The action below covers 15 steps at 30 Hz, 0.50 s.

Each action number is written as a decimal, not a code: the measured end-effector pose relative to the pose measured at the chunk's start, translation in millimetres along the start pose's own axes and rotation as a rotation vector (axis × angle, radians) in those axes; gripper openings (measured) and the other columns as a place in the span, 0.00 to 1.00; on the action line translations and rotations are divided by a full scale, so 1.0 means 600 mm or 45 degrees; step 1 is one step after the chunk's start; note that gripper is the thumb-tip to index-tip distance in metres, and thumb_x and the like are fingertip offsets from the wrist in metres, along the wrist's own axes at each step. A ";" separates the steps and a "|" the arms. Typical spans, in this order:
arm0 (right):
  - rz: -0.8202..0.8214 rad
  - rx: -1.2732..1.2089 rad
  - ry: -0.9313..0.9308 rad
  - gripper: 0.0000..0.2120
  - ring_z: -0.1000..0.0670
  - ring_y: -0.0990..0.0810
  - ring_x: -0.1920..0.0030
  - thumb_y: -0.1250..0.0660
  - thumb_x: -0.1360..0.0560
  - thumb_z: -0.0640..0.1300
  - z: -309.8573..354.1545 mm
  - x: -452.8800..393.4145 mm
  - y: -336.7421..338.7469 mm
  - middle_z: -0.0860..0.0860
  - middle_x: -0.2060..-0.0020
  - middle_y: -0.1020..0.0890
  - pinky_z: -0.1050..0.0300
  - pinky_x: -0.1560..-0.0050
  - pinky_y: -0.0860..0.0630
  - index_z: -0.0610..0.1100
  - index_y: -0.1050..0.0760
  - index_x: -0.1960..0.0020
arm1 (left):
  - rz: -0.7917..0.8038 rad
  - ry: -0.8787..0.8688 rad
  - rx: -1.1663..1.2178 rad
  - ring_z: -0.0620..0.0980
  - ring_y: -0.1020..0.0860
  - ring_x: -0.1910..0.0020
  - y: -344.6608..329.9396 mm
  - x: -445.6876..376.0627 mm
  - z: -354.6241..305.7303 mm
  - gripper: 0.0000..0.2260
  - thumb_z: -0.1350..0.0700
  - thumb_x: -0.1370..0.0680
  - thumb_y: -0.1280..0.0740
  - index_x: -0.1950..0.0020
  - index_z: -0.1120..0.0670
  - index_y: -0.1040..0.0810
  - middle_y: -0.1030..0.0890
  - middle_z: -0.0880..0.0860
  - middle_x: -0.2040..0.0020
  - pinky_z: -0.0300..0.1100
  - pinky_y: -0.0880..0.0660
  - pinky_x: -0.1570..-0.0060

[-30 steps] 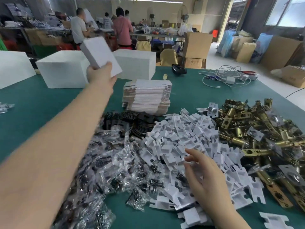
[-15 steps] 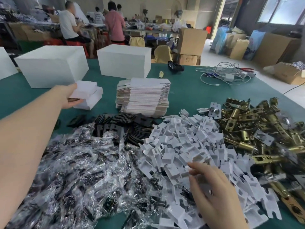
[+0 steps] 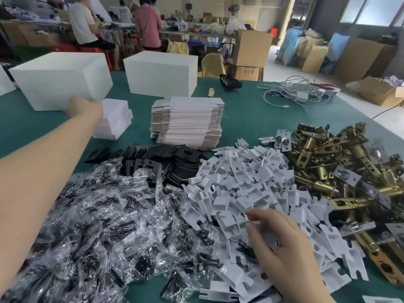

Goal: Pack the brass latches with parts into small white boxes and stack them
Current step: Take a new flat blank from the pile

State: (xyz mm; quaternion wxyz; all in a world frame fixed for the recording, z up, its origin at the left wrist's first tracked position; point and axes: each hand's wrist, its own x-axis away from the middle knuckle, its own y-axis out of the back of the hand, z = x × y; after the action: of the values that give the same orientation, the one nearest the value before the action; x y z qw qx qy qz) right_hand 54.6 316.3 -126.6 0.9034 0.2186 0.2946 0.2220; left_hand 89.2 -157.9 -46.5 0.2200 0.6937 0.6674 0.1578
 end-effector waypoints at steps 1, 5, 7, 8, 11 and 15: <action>0.044 -0.115 -0.104 0.09 0.60 0.20 0.53 0.29 0.26 0.44 0.009 -0.009 0.004 0.61 0.58 0.18 0.70 0.55 0.25 0.58 0.20 0.50 | -0.066 -0.149 -0.023 0.60 0.31 0.30 0.004 0.014 -0.021 0.22 0.53 0.19 0.38 0.26 0.57 0.32 0.31 0.60 0.27 0.52 0.31 0.31; 0.110 -0.100 -0.250 0.07 0.64 0.21 0.55 0.35 0.26 0.52 0.019 -0.077 0.009 0.65 0.57 0.19 0.67 0.58 0.25 0.63 0.25 0.50 | -0.070 -0.872 -0.063 0.58 0.30 0.32 0.000 0.096 -0.124 0.19 0.58 0.22 0.37 0.30 0.56 0.26 0.26 0.60 0.32 0.49 0.33 0.32; 0.126 0.133 -0.181 0.09 0.64 0.23 0.53 0.35 0.23 0.51 0.014 -0.123 -0.002 0.67 0.52 0.23 0.67 0.52 0.26 0.61 0.26 0.44 | 0.077 -1.126 -0.175 0.59 0.30 0.33 -0.022 0.144 -0.163 0.19 0.59 0.22 0.36 0.31 0.56 0.26 0.27 0.61 0.33 0.50 0.34 0.32; 0.132 0.238 -0.153 0.11 0.61 0.23 0.53 0.36 0.22 0.50 0.007 -0.145 -0.012 0.65 0.49 0.23 0.65 0.52 0.26 0.56 0.25 0.39 | 0.179 -1.205 -0.252 0.60 0.30 0.33 -0.036 0.169 -0.176 0.18 0.58 0.22 0.35 0.31 0.56 0.26 0.28 0.61 0.33 0.51 0.34 0.32; 0.202 0.536 -0.154 0.14 0.52 0.22 0.51 0.39 0.20 0.51 -0.012 -0.185 -0.048 0.55 0.42 0.21 0.52 0.43 0.24 0.51 0.26 0.35 | 0.399 -1.308 -0.521 0.61 0.31 0.32 -0.088 0.228 -0.184 0.19 0.54 0.20 0.35 0.29 0.55 0.27 0.30 0.60 0.30 0.55 0.33 0.33; 0.210 0.695 -0.128 0.14 0.48 0.26 0.42 0.44 0.20 0.54 -0.032 -0.187 -0.076 0.53 0.43 0.20 0.46 0.33 0.37 0.53 0.23 0.40 | 0.444 -1.363 -0.734 0.62 0.30 0.33 -0.131 0.249 -0.171 0.23 0.48 0.19 0.37 0.26 0.57 0.32 0.30 0.61 0.30 0.55 0.30 0.35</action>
State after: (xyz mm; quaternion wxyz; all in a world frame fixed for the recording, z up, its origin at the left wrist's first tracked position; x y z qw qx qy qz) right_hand -26.5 225.4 -115.7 0.8035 0.4876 0.2797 0.1960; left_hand -21.6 1.6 -10.6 0.6727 0.6879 0.2727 -0.0043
